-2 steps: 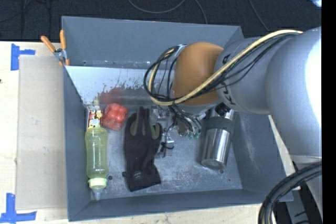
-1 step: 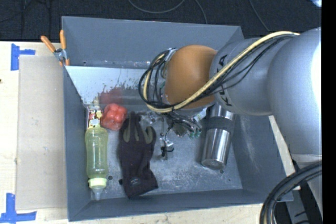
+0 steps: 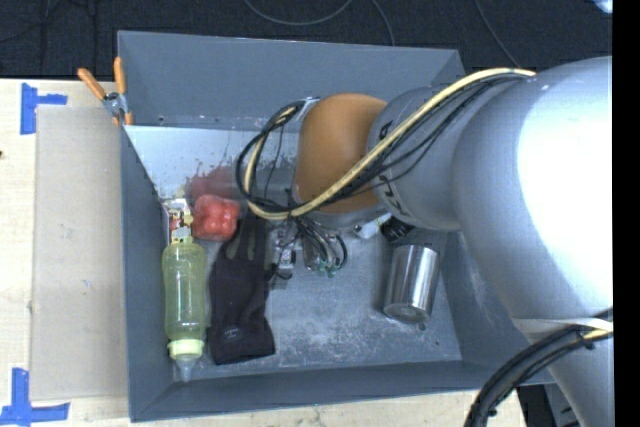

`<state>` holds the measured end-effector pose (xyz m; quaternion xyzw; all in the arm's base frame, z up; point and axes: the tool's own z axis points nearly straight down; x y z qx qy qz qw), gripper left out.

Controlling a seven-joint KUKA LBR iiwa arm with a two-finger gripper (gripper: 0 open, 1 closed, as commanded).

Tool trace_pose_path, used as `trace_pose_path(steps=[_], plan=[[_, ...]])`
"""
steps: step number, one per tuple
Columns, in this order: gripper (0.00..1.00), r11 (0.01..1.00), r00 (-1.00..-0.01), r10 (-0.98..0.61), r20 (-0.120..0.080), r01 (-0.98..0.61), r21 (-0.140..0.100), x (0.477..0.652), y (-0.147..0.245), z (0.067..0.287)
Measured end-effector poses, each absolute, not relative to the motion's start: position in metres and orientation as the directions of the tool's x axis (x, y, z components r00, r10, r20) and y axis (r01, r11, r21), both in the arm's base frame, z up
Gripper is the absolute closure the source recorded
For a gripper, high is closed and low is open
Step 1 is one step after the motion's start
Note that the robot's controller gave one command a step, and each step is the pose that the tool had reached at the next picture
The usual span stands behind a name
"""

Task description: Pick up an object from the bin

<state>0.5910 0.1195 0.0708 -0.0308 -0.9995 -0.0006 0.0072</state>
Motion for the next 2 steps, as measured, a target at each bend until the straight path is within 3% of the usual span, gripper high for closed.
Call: trace_pose_path(steps=[2], plan=[[1.00, 0.996, -0.996, 0.091, 0.014, 0.091, 0.000, 0.596, 0.133, 0.071]])
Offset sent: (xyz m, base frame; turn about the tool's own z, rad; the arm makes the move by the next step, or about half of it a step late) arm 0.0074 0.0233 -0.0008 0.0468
